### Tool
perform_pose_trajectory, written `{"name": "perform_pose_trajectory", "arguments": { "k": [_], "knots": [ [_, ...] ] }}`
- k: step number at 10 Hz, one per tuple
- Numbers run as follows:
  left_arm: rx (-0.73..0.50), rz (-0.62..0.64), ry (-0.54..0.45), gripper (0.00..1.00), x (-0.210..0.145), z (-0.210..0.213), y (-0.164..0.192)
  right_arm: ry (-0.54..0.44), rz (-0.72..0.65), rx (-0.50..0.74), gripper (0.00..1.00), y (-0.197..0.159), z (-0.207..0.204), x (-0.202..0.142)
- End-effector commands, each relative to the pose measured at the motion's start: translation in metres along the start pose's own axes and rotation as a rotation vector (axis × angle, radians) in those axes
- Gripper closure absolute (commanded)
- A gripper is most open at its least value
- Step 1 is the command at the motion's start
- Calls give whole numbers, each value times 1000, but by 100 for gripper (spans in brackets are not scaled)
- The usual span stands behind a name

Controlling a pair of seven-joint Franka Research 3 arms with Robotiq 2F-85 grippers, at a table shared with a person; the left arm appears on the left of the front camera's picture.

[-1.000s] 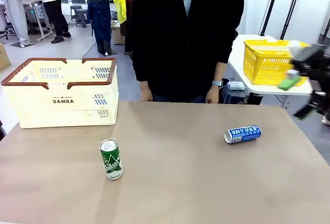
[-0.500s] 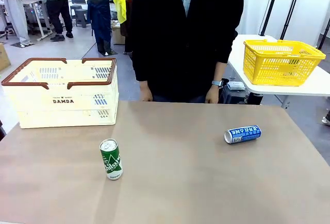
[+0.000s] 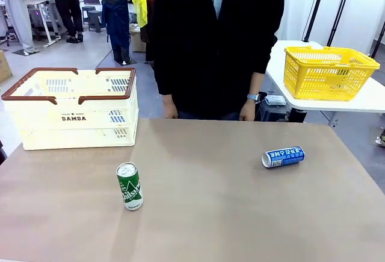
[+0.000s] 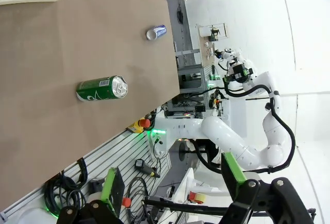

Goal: Place the drinks into the Shopping basket.
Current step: Pick up one drink and place it into the Shopping basket.

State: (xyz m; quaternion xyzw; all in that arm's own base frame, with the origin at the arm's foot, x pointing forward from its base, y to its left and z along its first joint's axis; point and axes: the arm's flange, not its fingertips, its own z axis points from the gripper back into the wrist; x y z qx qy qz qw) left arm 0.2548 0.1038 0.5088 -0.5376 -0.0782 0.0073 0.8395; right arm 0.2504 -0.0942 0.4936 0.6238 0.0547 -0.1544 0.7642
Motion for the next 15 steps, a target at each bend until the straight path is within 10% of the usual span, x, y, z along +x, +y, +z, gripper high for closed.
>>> {"name": "perform_pose_trajectory", "arguments": {
  "k": [1, 6, 11, 12, 15],
  "knots": [
    [0, 0, 0, 0, 0, 0, 0, 2, 23, -10, 0, -1, 8, -4],
    [498, -67, 271, 0, 6, -163, -153, 2, 23, -10, 0, -1, 8, -4],
    [1054, -133, 201, 0, -5, -276, -146, 2, 23, -10, 0, -1, 8, -4],
    [1076, -184, 100, 0, -4, -280, -151, 2, 23, -10, 0, -1, 8, -4],
    [935, -151, 243, 0, -8, -279, -147, 2, 23, -10, 0, -1, 8, -4]
  ]
}}
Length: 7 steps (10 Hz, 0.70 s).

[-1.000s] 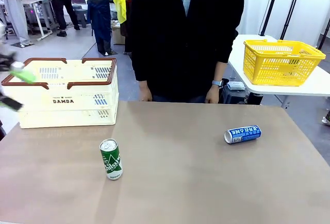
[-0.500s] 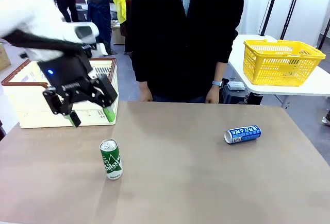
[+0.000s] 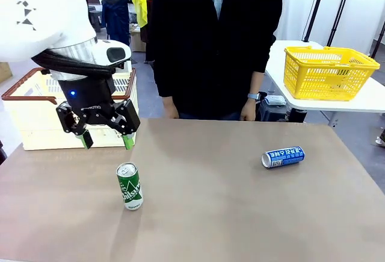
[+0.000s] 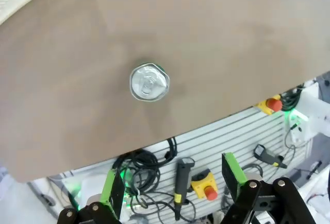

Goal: Place the drinks into the Shopping basket.
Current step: Pick up one drink and place it into the Shopping basket.

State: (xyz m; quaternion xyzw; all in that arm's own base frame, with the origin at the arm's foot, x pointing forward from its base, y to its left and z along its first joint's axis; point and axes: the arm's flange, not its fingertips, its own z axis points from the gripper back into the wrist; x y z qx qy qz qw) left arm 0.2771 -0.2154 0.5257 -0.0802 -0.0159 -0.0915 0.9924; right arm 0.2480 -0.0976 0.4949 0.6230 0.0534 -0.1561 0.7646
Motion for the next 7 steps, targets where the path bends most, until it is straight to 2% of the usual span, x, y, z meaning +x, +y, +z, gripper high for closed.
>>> {"name": "perform_pose_trajectory", "arguments": {
  "k": [1, 3, 4, 5, 7],
  "knots": [
    [-26, 21, 15, 0, -3, 1, 4, 7, 23, -8, 0, 0, 5, -2],
    [-19, -3, 8, 0, 0, 1, 2, 7, 23, -8, 0, 0, 5, -2],
    [44, 127, -92, 0, 3, -20, -2, 7, 23, -8, 0, 0, 5, -2],
    [49, 159, -105, 0, 2, -41, -4, 7, 23, -8, 0, 0, 5, -2],
    [134, 251, -200, 0, -3, -68, -4, 7, 23, -8, 0, 0, 5, -2]
  ]
}}
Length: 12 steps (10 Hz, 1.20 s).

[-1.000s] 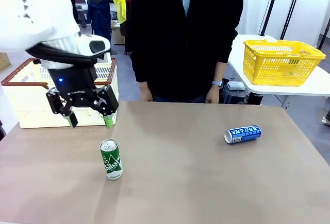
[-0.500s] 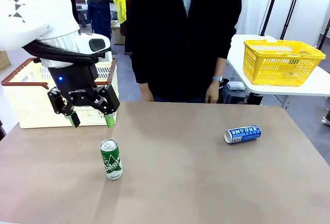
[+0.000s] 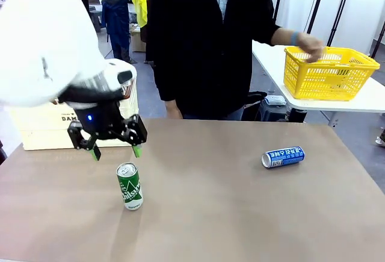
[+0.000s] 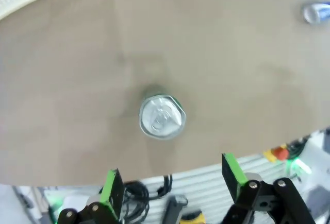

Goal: Place the drinks into the Shopping basket.
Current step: Pick up one drink and place it into the Shopping basket.

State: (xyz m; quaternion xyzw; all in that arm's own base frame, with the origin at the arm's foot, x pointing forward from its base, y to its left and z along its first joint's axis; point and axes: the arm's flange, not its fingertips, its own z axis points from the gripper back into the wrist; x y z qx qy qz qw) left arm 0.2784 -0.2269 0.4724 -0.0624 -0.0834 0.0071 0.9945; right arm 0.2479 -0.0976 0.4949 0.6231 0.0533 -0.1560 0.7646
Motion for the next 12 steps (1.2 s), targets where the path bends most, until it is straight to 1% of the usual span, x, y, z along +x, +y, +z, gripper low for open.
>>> {"name": "perform_pose_trajectory", "arguments": {
  "k": [1, 2, 4, 5, 6, 8, 12],
  "knots": [
    [88, 50, -80, 0, -6, -25, -2, 6, 23, -9, 0, 0, 4, -2],
    [65, 31, -81, 0, -7, -38, -1, 6, 23, -9, 0, 0, 4, -2],
    [84, 49, -78, 0, -1, -77, -1, 6, 23, -9, 0, 0, 4, -2],
    [84, 17, -41, 0, 5, -95, -4, 6, 23, -9, 0, 0, 4, -2],
    [91, 17, -8, 0, 8, -107, -6, 6, 23, -9, 0, 0, 4, -2],
    [98, 13, 21, 0, 10, -117, -9, 6, 23, -9, 0, 0, 4, -2],
    [80, 13, 30, 0, 9, -118, -4, 6, 23, -9, 0, 0, 4, -2]
  ]
}}
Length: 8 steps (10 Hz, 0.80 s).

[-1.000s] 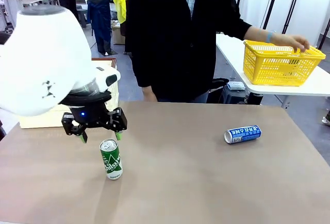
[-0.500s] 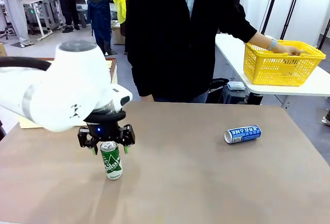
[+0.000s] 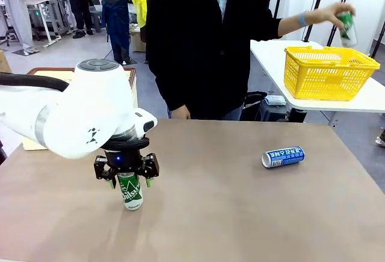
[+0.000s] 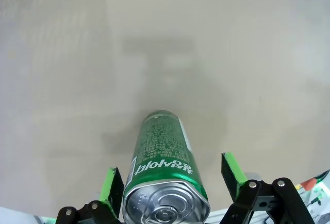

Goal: Place the drinks into the Shopping basket.
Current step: Pick up one drink and place it into the Shopping basket.

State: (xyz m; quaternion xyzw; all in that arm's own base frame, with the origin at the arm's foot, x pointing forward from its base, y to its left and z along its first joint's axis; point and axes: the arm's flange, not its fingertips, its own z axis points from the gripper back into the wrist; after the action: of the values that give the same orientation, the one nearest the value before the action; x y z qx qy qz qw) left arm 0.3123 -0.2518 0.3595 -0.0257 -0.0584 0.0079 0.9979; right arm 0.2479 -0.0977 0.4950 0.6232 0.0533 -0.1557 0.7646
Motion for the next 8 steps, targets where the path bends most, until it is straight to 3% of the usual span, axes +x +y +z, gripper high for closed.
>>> {"name": "perform_pose_trajectory", "arguments": {
  "k": [1, 2, 3, 8],
  "knots": [
    [8, 22, -15, 9, -4, 0, 8, 6, 23, -9, 0, 0, 4, -1],
    [21, 34, 4, 67, -2, -2, 9, 6, 23, -9, 0, 0, 4, -1],
    [28, 30, 5, 100, -1, -3, 9, 6, 23, -9, 0, 0, 4, -1],
    [43, 10, -29, 100, -2, 15, 8, 6, 23, -9, 0, 0, 4, -1]
  ]
}}
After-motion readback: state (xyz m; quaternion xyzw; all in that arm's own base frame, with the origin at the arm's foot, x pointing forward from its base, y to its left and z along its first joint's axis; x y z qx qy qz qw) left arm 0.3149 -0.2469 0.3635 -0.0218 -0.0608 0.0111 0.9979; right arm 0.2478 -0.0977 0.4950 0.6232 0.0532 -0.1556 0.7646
